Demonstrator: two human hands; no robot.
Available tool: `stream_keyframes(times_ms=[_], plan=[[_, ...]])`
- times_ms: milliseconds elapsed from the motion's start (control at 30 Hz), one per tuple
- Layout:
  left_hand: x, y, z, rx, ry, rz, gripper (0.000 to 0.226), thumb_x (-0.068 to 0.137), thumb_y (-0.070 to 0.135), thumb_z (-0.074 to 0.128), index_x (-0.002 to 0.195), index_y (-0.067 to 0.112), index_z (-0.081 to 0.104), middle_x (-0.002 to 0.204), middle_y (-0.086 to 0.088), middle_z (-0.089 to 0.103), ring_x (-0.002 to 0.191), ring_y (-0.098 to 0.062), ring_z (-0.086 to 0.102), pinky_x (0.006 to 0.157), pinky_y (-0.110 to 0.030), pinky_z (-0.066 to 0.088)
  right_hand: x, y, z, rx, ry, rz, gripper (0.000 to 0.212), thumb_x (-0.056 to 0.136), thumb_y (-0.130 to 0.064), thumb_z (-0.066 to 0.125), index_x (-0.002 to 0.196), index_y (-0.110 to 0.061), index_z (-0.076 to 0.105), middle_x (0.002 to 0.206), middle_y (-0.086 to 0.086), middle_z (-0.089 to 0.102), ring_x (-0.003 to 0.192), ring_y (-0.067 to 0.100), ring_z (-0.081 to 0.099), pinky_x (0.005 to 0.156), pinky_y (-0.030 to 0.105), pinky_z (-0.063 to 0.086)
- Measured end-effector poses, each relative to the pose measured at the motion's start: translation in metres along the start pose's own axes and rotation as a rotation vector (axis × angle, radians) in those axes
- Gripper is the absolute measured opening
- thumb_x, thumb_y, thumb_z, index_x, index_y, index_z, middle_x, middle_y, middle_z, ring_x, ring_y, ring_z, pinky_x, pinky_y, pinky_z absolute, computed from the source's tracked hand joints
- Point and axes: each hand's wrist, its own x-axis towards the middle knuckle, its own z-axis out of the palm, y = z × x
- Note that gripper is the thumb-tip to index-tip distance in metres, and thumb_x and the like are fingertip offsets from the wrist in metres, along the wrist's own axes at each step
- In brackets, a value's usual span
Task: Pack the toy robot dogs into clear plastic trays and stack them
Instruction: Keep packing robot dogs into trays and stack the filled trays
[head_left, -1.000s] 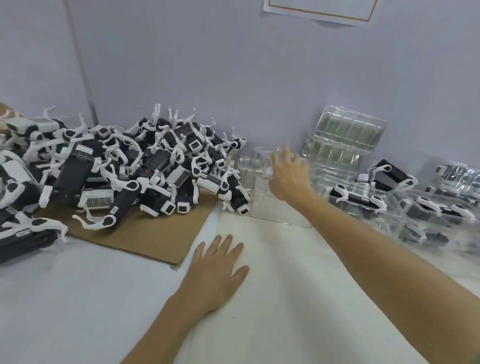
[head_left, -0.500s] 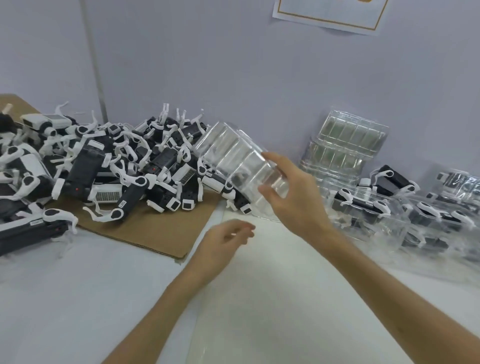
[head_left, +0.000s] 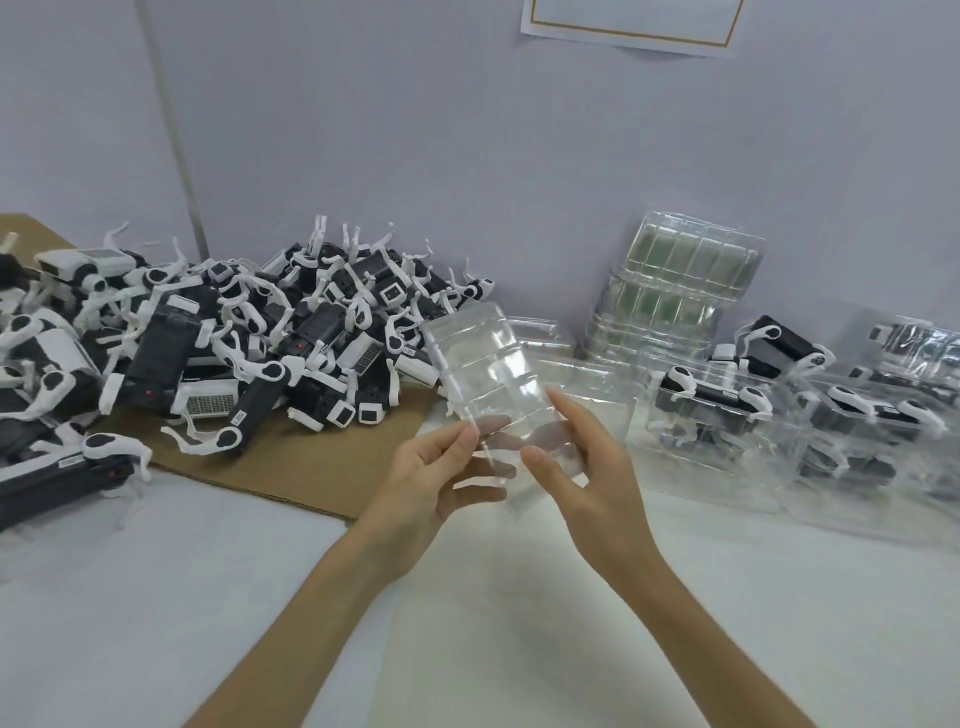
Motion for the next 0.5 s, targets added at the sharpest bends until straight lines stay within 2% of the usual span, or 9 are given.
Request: stream_keyframes(times_ms=[100,267,500], plan=[[-0.0003,-0.0026,0.0015,0.004,-0.026,-0.023,0.032,0.093,0.034,0.06,0.117,0.018,0.073,0.114,-0.01,0.072,0.09,-0.018,0.069,0.072,-0.029,0.057,-0.0062,0.0063,-0.0024,0.045,0.008,0.038,0.051,0.092,-0.015,0.07,0.134,-0.036,0.053,0.097,-0.008,0.071,0.1,0.005,0.064,0.087,0.009,0.043],[0.0011,-0.0066,-0.0001,-0.005,-0.046,-0.053,0.03,0.096,0.025,0.053,0.116,0.016,0.074,0.116,-0.013,0.072,0.091,-0.019,0.07,0.073,-0.029,0.058,-0.0097,0.0119,-0.0053,0.114,0.005,0.088,0.051,0.091,-0.014,0.071,0.134,-0.037,0.055,0.098,-0.008,0.069,0.103,0.014,0.064,0.097,0.031,0.049],[0.0018,-0.0101,0.0002,0.058,0.009,-0.007,0.027,0.096,0.017,0.052,0.113,0.01,0.071,0.107,-0.016,0.074,0.086,-0.022,0.071,0.069,-0.027,0.057,-0.0119,0.0093,-0.0053,0.143,-0.012,0.07,0.052,0.091,-0.008,0.07,0.133,-0.033,0.055,0.097,-0.005,0.071,0.098,0.011,0.066,0.088,0.017,0.048]])
